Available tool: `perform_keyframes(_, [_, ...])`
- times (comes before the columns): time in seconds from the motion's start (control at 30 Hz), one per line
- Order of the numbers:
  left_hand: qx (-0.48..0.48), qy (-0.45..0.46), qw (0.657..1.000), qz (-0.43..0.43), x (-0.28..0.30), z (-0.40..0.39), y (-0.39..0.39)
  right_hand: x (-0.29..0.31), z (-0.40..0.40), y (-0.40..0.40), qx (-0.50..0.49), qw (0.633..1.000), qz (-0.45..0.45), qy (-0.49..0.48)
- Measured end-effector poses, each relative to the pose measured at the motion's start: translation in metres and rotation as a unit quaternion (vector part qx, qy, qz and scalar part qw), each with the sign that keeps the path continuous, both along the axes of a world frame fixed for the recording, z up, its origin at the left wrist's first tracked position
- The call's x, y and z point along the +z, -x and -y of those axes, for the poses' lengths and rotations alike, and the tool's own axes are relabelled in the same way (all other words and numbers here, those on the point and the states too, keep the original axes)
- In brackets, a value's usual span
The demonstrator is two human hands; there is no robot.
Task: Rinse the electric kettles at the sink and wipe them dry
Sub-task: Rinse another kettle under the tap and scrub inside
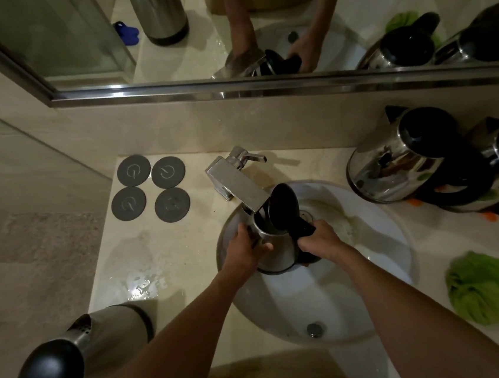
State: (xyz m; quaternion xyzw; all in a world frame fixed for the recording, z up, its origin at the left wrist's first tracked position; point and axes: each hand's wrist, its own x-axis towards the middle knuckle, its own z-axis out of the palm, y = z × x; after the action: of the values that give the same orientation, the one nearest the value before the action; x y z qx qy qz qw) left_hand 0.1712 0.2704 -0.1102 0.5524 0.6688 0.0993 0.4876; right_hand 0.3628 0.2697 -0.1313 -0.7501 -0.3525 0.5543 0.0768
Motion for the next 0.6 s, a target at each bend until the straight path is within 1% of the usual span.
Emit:
perform_keyframes(0.13, [-0.009, 0.002, 1.000, -0.006, 0.000, 0.001, 0.001, 0.008, 0.002, 0.003, -0.009, 1.000, 0.000, 0.004])
perform_keyframes(0.33, [-0.030, -0.015, 0.999, -0.022, -0.013, 0.001, 0.011, -0.003, 0.007, 0.002, -0.020, 1.000, 0.002, -0.005])
perform_keyframes(0.6, [-0.112, -0.068, 0.990, -0.052, -0.030, 0.008, 0.030, -0.005, 0.010, 0.005, -0.014, 1.000, 0.016, -0.023])
